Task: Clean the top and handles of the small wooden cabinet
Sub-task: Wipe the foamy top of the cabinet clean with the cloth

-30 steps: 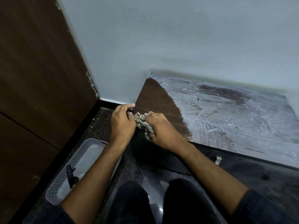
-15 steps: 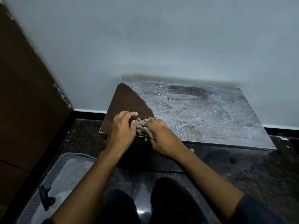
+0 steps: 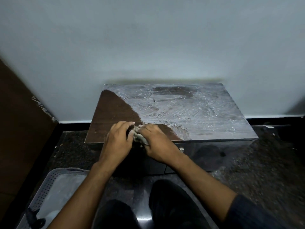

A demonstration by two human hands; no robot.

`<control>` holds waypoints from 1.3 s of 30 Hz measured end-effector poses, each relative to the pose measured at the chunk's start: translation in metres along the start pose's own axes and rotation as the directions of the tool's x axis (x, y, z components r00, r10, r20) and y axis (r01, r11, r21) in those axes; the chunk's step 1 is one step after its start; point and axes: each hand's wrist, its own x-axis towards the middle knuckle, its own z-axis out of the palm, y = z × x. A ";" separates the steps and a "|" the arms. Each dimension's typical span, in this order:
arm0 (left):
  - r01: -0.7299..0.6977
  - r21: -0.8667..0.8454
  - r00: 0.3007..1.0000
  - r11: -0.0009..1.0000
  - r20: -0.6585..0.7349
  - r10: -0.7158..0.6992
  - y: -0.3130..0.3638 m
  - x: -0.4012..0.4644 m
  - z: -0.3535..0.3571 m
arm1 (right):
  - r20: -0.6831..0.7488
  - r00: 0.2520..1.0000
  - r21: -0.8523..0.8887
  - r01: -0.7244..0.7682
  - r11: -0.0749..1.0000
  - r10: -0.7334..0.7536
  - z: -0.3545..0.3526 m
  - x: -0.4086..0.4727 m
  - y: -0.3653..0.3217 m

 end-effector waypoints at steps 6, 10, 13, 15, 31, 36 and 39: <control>-0.039 0.005 0.999 0.999 0.001 0.039 0.002 -0.002 0.003 | -0.088 0.987 -0.032 -0.138 0.990 0.135 -0.015 -0.022 0.032; -0.010 0.008 1.000 1.000 -0.002 0.010 0.014 0.009 0.009 | -0.056 0.997 -0.028 -0.055 0.998 0.054 -0.002 -0.001 0.005; -0.003 0.023 1.000 1.000 0.000 0.003 0.016 0.012 0.007 | -0.016 1.000 -0.001 0.002 1.000 -0.002 -0.006 0.003 0.008; 0.002 0.029 1.000 1.000 -0.022 -0.001 0.009 0.010 0.003 | -0.004 1.000 0.004 -0.029 1.000 0.029 -0.015 -0.010 0.025; 0.077 0.093 0.997 0.993 -0.019 -0.076 0.014 0.041 0.004 | -0.103 0.988 -0.005 -0.115 0.993 0.114 -0.004 0.062 0.035; 0.099 0.057 0.995 0.993 -0.030 -0.097 0.009 0.037 0.003 | 0.028 0.998 0.013 0.062 0.998 -0.062 -0.010 0.033 0.043; 0.100 0.072 0.995 0.992 -0.026 -0.098 0.008 0.034 -0.001 | -0.003 0.996 -0.015 -0.085 0.996 0.085 -0.025 0.074 0.060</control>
